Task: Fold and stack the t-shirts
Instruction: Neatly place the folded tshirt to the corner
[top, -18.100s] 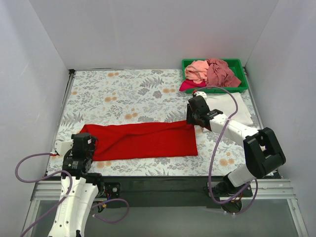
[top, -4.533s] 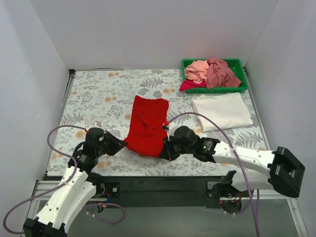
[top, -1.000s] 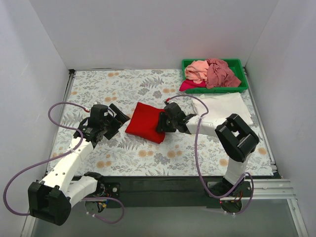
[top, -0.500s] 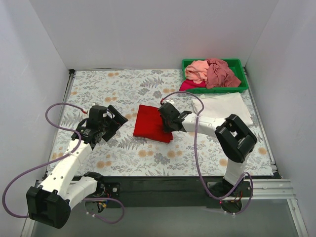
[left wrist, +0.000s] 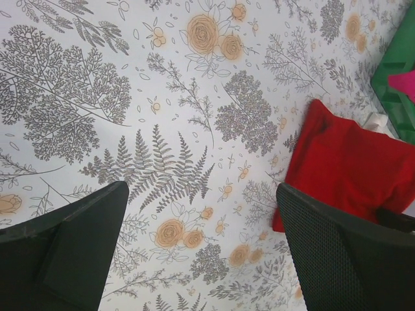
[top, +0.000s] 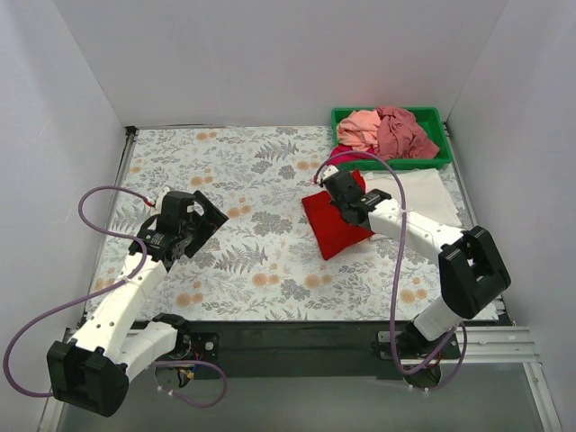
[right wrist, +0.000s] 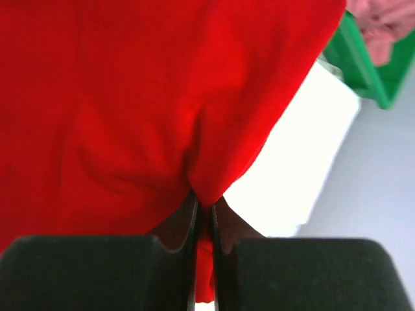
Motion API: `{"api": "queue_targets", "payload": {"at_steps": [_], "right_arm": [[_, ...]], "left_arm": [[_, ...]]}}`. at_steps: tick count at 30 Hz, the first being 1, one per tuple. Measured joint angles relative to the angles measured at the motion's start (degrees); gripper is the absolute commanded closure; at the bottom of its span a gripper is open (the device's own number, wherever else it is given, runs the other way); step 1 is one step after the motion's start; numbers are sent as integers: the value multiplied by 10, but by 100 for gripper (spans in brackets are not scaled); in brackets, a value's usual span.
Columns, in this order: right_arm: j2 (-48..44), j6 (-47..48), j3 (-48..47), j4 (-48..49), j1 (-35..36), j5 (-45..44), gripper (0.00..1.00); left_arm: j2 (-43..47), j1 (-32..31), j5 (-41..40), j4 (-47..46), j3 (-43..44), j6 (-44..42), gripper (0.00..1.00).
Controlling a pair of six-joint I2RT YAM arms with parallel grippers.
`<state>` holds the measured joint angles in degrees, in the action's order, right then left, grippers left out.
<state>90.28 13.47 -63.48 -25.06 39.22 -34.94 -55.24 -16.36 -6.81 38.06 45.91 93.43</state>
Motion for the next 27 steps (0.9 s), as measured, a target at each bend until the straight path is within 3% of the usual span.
{"api": "queue_targets", "payload": {"at_steps": [5, 11, 20, 27], "right_arm": [[-24, 122, 19, -12, -35, -28, 99], [-103, 216, 22, -13, -73, 12, 99], [-142, 240, 13, -9, -128, 78, 99], [-143, 225, -6, -9, -209, 148, 99]], "left_arm": [[-1, 0, -8, 9, 0, 0, 2], [-9, 0, -14, 10, 0, 0, 2], [-26, 0, -13, 6, 0, 0, 2], [-28, 0, -13, 5, 0, 0, 2]]}}
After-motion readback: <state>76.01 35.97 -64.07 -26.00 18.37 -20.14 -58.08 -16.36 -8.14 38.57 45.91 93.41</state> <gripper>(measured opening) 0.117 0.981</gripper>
